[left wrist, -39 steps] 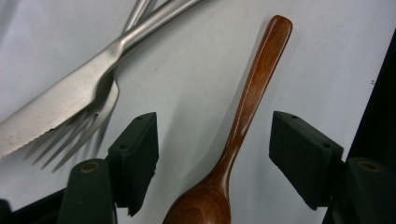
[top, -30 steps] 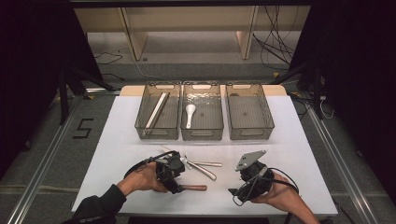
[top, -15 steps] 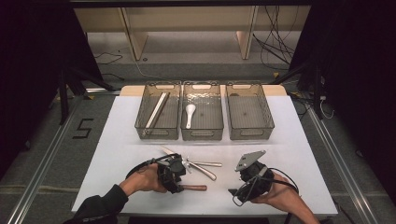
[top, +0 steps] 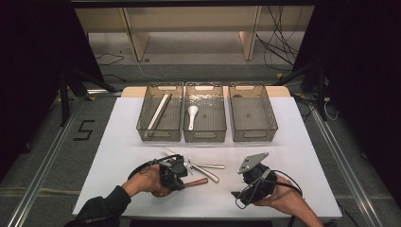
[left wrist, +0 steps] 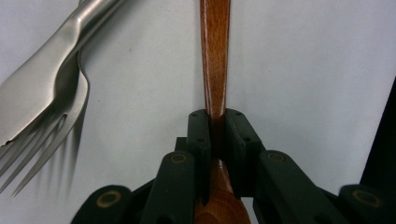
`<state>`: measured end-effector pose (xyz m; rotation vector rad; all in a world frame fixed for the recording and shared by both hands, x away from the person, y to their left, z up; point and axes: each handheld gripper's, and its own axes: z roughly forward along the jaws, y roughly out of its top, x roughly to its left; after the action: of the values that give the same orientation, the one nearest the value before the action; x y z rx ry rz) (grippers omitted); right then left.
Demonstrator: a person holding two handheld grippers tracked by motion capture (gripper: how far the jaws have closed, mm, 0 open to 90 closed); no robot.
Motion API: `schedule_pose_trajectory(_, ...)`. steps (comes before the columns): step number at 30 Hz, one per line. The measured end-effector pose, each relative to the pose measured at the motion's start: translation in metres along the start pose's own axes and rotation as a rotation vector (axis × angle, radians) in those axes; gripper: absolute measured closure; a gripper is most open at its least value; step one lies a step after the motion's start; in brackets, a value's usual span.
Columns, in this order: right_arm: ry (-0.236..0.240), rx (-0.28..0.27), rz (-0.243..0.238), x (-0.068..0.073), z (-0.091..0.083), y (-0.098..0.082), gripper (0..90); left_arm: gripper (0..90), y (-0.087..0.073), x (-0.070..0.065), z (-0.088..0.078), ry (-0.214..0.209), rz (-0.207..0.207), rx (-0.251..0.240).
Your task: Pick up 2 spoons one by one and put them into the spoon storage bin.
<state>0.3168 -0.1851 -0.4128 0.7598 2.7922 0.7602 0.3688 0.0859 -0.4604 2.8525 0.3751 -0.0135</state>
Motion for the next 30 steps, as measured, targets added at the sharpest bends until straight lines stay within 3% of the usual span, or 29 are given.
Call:
schedule_pose_trajectory(7,-0.001,-0.004,0.015,0.0,0.0,0.0,24.0,81.5,0.0,0.0,-0.001,-0.002,-0.022,0.0)
schedule_pose_trajectory(15,0.0,-0.006,0.014,0.0,-0.001,0.0,24.0,81.7,-0.002,0.008,-0.011,-0.016,-0.067,-0.041)
schedule_pose_trajectory(20,-0.001,-0.005,0.013,0.0,0.0,0.0,24.0,81.6,-0.003,0.012,-0.02,-0.025,-0.107,-0.087)
schedule_pose_trajectory(30,0.0,-0.001,0.019,-0.001,0.001,0.0,23.9,81.5,0.001,0.024,-0.044,0.008,-0.163,-0.206)
